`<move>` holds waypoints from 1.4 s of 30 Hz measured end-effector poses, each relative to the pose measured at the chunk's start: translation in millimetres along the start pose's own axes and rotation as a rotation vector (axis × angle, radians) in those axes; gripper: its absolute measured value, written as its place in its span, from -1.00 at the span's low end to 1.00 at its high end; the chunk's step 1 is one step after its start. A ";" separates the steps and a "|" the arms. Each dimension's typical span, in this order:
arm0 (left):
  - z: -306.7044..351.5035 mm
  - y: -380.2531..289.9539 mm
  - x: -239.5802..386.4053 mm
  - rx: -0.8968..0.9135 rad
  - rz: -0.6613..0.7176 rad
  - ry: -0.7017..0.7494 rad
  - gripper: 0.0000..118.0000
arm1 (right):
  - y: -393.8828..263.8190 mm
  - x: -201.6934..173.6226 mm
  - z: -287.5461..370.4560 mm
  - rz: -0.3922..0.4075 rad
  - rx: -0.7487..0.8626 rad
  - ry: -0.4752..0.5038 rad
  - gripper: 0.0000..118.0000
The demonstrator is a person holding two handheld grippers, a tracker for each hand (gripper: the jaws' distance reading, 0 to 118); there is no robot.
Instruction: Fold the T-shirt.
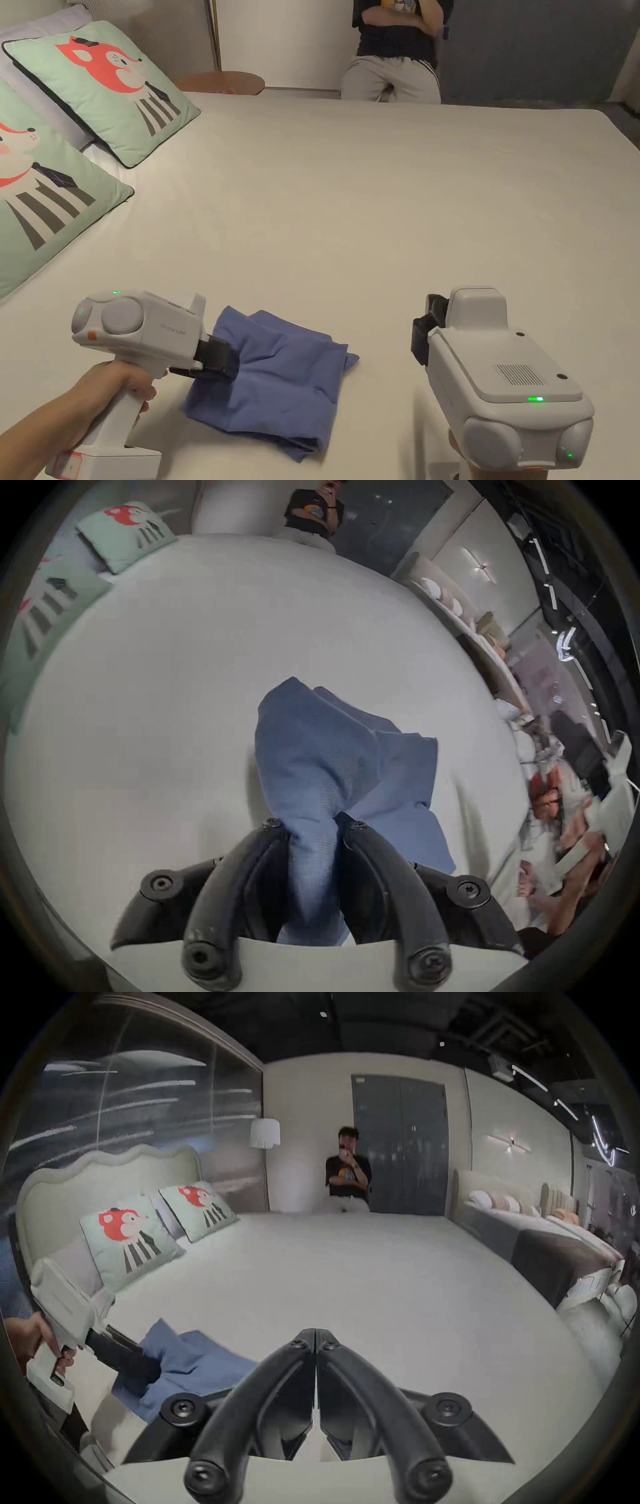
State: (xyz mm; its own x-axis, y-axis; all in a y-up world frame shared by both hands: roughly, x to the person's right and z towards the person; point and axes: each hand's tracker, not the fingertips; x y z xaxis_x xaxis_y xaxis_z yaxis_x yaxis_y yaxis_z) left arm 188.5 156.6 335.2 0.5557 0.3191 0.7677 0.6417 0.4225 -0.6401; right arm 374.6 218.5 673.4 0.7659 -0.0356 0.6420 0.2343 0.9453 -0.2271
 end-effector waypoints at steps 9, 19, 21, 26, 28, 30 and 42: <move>77.0 -2.9 -169.6 0.015 0.115 0.289 -0.76 | 35.8 -67.2 -27.8 0.042 0.095 0.057 -1.00; 104.9 -2.9 -246.9 0.041 0.193 0.365 -0.67 | 28.8 -108.3 -50.7 0.089 0.066 0.108 -1.00; 103.3 -3.9 -245.4 0.050 0.193 0.388 -0.32 | 28.4 -109.1 -49.6 0.093 0.064 0.109 -1.00; 110.1 -7.2 -236.5 0.069 0.197 0.439 0.80 | 30.0 -104.2 -40.8 0.099 0.074 0.100 -1.00; 117.7 -6.6 -227.9 0.110 0.190 0.457 0.80 | 32.9 -99.1 -36.1 0.092 0.082 0.096 -1.00; 127.5 -5.8 -218.5 0.136 0.202 0.489 0.80 | 36.3 -93.5 -28.2 0.084 0.092 0.096 -1.00; 216.8 -3.9 -47.9 0.552 0.033 0.597 0.79 | 71.4 -32.5 33.5 0.066 0.213 0.084 -1.00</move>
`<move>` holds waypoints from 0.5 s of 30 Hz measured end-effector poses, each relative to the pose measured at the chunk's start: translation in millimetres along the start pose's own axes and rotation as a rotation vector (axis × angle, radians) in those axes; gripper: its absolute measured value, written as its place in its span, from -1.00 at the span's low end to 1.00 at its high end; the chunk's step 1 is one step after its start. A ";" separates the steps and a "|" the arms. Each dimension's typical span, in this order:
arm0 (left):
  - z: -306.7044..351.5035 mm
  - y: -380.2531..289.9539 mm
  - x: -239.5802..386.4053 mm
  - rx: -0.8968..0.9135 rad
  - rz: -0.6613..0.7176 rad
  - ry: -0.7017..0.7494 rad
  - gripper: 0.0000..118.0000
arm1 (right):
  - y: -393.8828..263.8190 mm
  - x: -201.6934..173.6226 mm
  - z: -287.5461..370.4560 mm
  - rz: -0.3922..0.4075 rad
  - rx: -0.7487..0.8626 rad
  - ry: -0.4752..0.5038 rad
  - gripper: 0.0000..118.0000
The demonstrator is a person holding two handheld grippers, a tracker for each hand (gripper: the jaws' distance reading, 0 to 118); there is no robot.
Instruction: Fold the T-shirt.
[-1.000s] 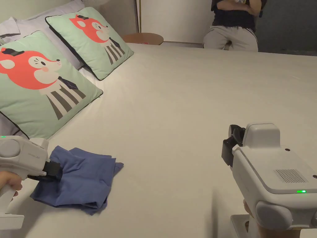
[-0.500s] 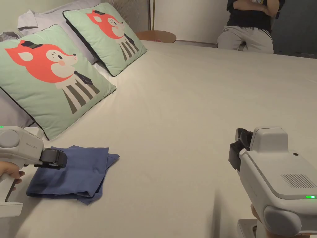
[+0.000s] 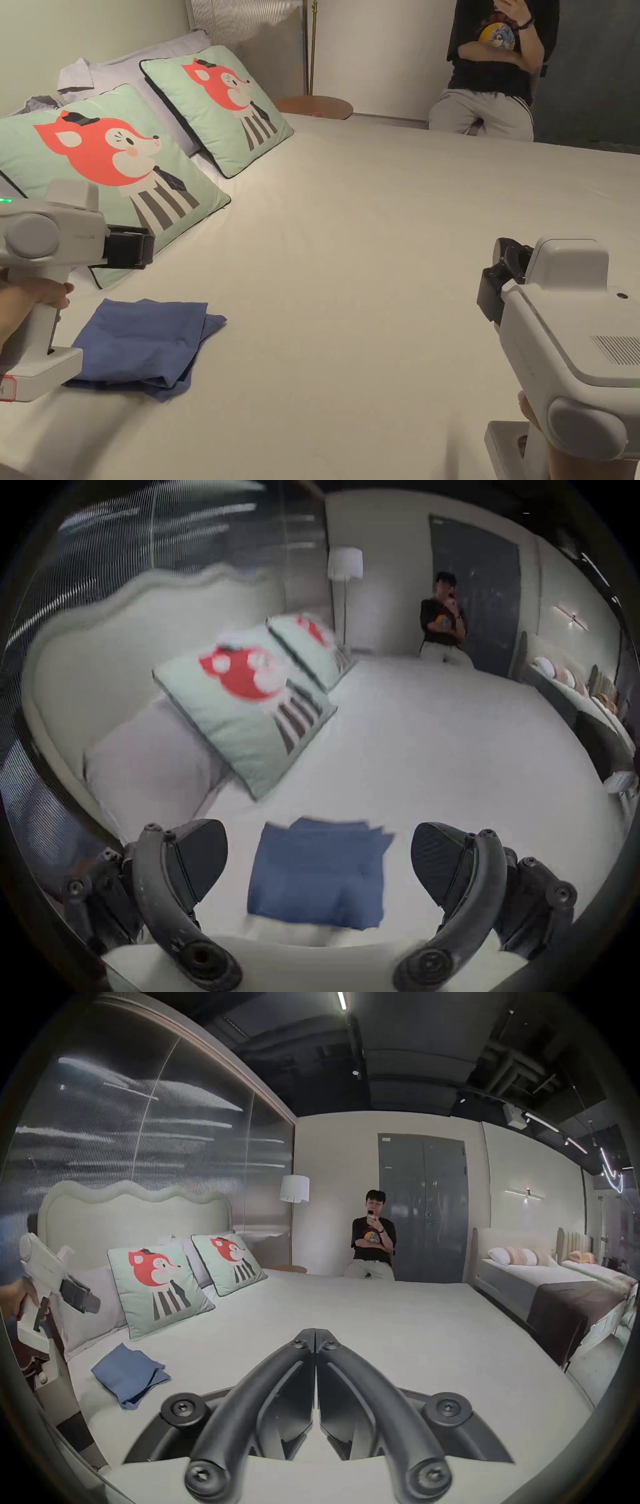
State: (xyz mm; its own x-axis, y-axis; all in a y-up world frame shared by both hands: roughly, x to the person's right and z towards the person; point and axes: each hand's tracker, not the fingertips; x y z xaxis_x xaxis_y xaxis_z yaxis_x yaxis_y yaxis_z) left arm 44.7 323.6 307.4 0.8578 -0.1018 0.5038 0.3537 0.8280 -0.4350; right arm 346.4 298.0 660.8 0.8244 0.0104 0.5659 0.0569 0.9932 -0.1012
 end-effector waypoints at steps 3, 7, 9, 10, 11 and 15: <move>39.1 6.6 42.0 0.143 -0.061 -0.007 0.80 | 11.1 18.7 16.2 0.009 0.036 -0.019 -1.00; 80.1 5.7 98.6 0.323 -0.102 -0.042 0.79 | 23.2 42.2 38.1 0.043 0.086 -0.068 -1.00; 95.2 1.1 127.6 0.410 -0.109 -0.065 0.79 | 26.8 54.4 47.2 0.059 0.100 -0.093 -1.00; 101.0 -1.5 140.4 0.444 -0.102 -0.073 0.79 | 28.4 59.7 51.5 0.065 0.108 -0.108 -1.00; 104.9 -5.2 154.0 0.486 -0.082 -0.080 0.79 | 29.6 65.5 55.8 0.067 0.114 -0.116 -1.00; 114.9 -19.7 199.3 0.615 -0.030 -0.157 0.79 | 31.5 85.0 69.3 0.082 0.131 -0.169 -1.00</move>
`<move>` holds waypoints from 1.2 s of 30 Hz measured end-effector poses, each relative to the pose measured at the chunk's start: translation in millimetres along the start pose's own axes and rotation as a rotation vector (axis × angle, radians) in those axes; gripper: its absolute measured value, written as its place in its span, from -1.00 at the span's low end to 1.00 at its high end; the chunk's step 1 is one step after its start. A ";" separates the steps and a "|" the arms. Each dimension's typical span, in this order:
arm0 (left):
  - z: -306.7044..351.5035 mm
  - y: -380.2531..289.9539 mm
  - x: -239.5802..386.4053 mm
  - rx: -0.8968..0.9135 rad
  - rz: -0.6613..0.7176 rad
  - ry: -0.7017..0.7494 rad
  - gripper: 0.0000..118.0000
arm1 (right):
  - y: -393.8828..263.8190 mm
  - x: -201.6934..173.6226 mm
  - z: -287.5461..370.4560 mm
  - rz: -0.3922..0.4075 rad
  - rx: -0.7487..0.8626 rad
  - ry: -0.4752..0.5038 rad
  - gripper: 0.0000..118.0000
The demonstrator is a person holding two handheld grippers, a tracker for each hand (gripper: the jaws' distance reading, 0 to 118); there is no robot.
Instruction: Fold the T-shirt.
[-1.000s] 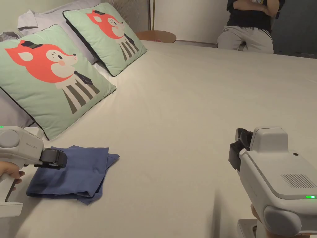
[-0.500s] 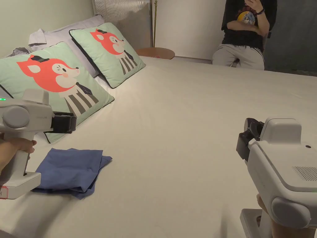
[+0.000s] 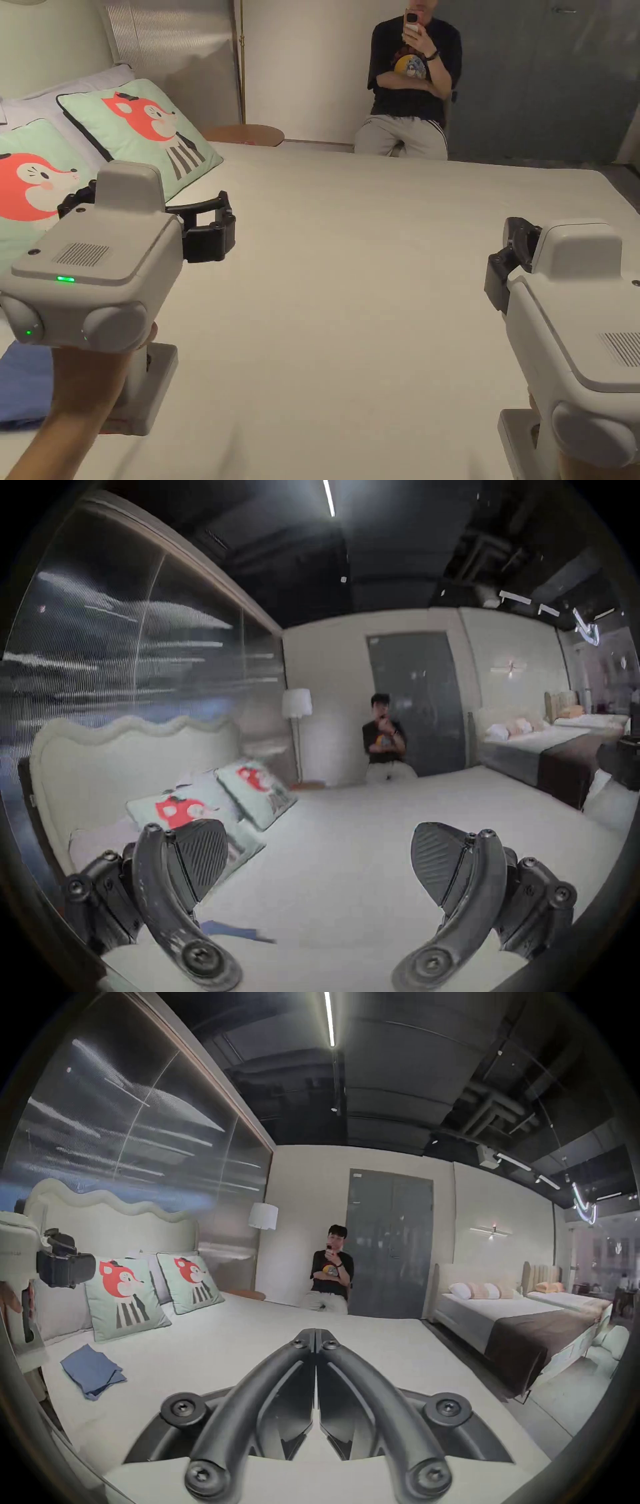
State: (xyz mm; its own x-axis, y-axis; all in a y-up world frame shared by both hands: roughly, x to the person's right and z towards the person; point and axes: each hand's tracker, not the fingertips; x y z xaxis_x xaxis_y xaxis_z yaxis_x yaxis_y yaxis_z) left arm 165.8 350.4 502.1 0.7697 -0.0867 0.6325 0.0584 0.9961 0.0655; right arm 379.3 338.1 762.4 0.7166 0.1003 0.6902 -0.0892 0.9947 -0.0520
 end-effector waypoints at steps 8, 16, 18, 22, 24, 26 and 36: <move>13.9 -27.5 65.8 0.125 0.050 -0.015 0.69 | -6.5 29.2 11.8 0.001 0.004 -0.082 -1.00; 15.1 -35.4 84.9 0.134 0.045 -0.054 -1.00 | -14.9 38.8 12.6 -0.006 -0.006 -0.115 -1.00; 11.3 -35.6 82.5 0.109 0.055 -0.091 -1.00 | -15.4 39.7 12.6 -0.009 -0.010 -0.118 -1.00; 8.9 -38.6 84.4 0.105 0.054 -0.084 -1.00 | -16.4 39.9 11.3 -0.006 -0.009 -0.118 -1.00; 9.4 -38.8 85.4 0.103 0.052 -0.086 -1.00 | -16.1 39.5 10.7 -0.008 -0.007 -0.116 -1.00; 8.2 -38.7 85.3 0.102 0.050 -0.088 -1.00 | -15.7 38.6 9.9 -0.004 -0.007 -0.115 -1.00; 8.1 -38.0 85.2 0.098 0.049 -0.091 -1.00 | -13.1 36.1 8.5 -0.002 -0.002 -0.111 -1.00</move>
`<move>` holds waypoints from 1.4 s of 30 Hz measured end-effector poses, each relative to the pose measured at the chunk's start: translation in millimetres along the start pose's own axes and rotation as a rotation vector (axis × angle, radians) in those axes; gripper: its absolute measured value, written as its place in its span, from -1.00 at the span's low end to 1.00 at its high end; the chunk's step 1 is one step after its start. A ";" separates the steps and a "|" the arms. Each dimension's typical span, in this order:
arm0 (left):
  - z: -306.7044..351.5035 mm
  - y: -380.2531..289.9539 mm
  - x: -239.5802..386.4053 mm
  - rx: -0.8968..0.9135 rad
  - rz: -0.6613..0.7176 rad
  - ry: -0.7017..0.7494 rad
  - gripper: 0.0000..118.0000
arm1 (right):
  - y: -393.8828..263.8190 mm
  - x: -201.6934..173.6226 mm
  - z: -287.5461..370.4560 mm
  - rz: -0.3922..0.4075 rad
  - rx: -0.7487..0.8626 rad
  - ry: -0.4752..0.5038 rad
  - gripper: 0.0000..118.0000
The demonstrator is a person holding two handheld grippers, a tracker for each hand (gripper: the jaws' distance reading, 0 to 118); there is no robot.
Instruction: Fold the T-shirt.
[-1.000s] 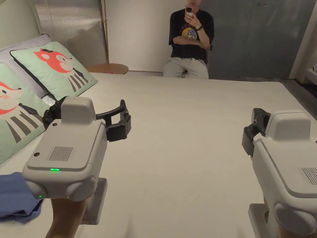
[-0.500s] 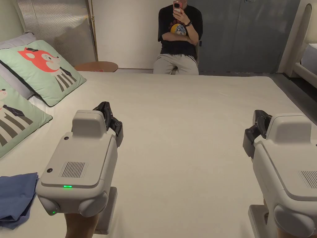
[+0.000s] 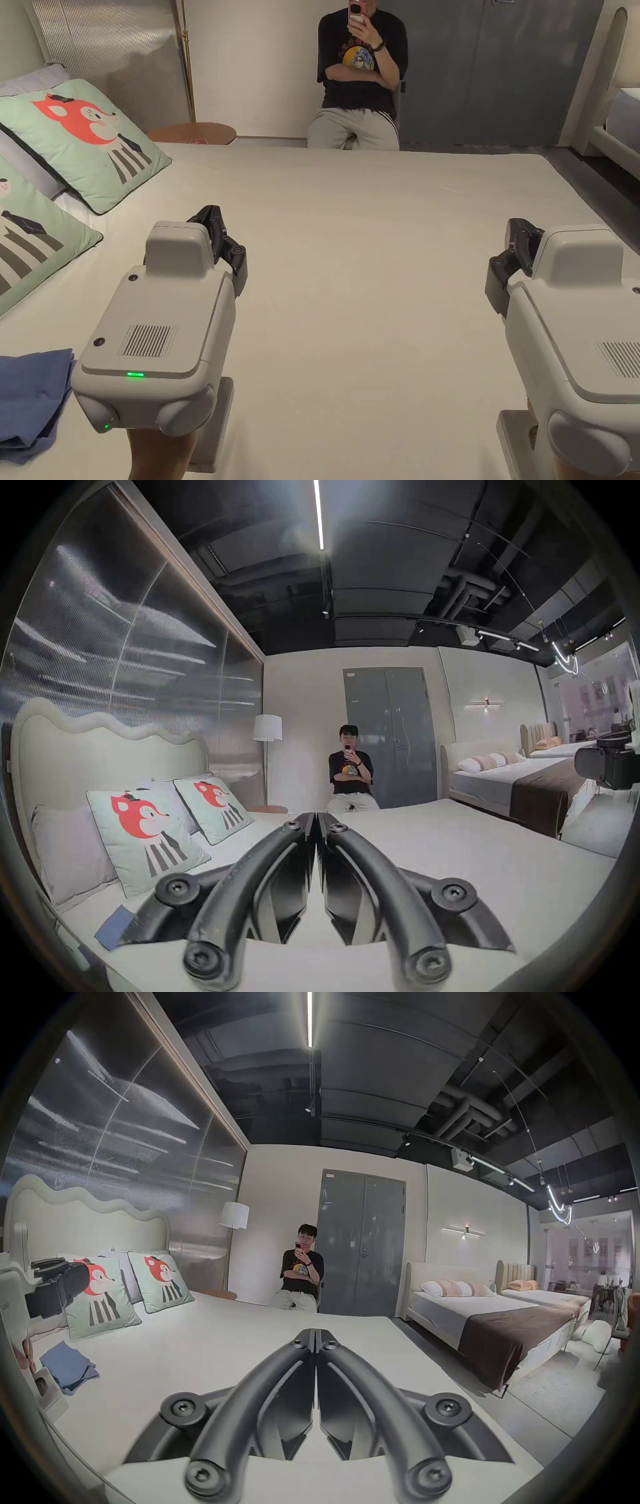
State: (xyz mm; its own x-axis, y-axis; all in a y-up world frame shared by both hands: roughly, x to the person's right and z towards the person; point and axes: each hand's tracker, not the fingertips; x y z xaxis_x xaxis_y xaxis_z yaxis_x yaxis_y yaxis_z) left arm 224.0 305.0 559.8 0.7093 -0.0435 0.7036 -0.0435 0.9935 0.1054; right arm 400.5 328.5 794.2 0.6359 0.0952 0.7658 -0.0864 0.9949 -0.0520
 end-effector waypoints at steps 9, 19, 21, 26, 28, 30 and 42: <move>0.0 0.7 0.5 -0.001 -0.003 -0.004 -1.00 | 0.9 0.0 1.0 -0.001 0.003 0.000 -1.00; -0.7 1.4 1.3 -0.005 0.001 -0.007 -1.00 | 1.8 0.6 1.8 -0.006 0.002 0.002 -1.00; -0.8 1.5 1.1 -0.005 0.000 -0.010 -1.00 | 1.8 0.6 2.1 -0.005 0.003 0.002 -1.00; -0.7 0.7 2.5 -0.009 0.000 -0.013 -1.00 | 1.8 1.6 2.3 -0.005 0.003 0.000 -1.00; -0.5 0.5 2.5 -0.010 0.001 -0.015 -1.00 | 1.9 2.0 2.5 -0.006 0.003 0.001 -1.00; -0.3 0.4 3.7 -0.009 -0.004 -0.014 -1.00 | 1.9 2.0 2.6 -0.006 0.003 0.001 -1.00; -0.6 -0.5 3.0 -0.011 0.001 -0.013 -0.99 | 2.3 1.8 2.5 0.002 0.001 -0.009 -0.99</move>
State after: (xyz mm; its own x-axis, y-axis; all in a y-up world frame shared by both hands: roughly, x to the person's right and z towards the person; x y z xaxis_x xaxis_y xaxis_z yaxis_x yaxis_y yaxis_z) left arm 226.6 304.4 561.4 0.7004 -0.0442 0.7124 -0.0360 0.9946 0.0971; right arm 399.5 330.8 797.0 0.6292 0.0966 0.7712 -0.0884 0.9947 -0.0525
